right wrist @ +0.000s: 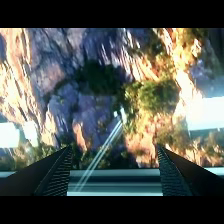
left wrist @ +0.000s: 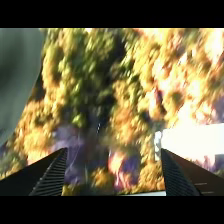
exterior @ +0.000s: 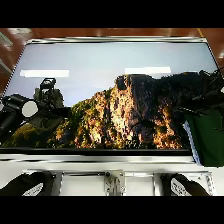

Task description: Fold the shirts.

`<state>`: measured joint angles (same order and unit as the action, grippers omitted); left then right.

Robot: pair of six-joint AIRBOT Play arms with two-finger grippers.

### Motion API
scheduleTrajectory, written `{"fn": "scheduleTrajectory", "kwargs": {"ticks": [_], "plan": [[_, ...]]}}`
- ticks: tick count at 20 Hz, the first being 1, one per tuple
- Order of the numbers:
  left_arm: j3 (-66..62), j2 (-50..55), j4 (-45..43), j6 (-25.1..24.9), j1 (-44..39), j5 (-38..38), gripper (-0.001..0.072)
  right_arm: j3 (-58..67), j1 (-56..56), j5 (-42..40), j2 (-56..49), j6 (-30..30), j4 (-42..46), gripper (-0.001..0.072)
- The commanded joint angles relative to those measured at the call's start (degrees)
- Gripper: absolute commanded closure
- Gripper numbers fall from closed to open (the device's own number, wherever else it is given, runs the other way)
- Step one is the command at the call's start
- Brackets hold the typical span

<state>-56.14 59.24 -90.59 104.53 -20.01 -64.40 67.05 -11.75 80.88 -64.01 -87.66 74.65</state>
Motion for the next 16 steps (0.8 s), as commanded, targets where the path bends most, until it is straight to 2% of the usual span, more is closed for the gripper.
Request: {"fn": "scheduleTrajectory", "kwargs": {"ticks": [1,4,6,9,12,16], "plan": [[-0.8,0.4,-1.3,-4.7,1.0,2.2,-0.0013,0.0,0.1,-2.9,-0.1,0.7,-0.4,0.0054],[-6.4,8.4,-10.0,-5.3,9.9,-3.8,-0.0013,0.0,0.1,-5.5,-0.1,1.9,-0.4,0.0054],[-12.1,16.2,-9.0,-6.5,18.2,-6.2,-0.0013,0.0,0.1,-5.6,-0.1,1.9,-0.7,0.0054],[-19.1,26.6,-2.4,-6.3,27.9,-6.4,-0.0013,0.0,0.1,-5.5,-0.1,1.7,-0.9,0.0054],[-21.8,33.9,4.3,-6.4,31.6,-5.5,-0.0013,0.0,0.1,-6.0,-0.1,0.8,-1.3,0.0054],[-21.9,38.8,7.8,-6.4,31.5,0.4,-0.0013,0.0,0.1,-6.6,-0.1,0.4,-3.9,0.0054]]}}
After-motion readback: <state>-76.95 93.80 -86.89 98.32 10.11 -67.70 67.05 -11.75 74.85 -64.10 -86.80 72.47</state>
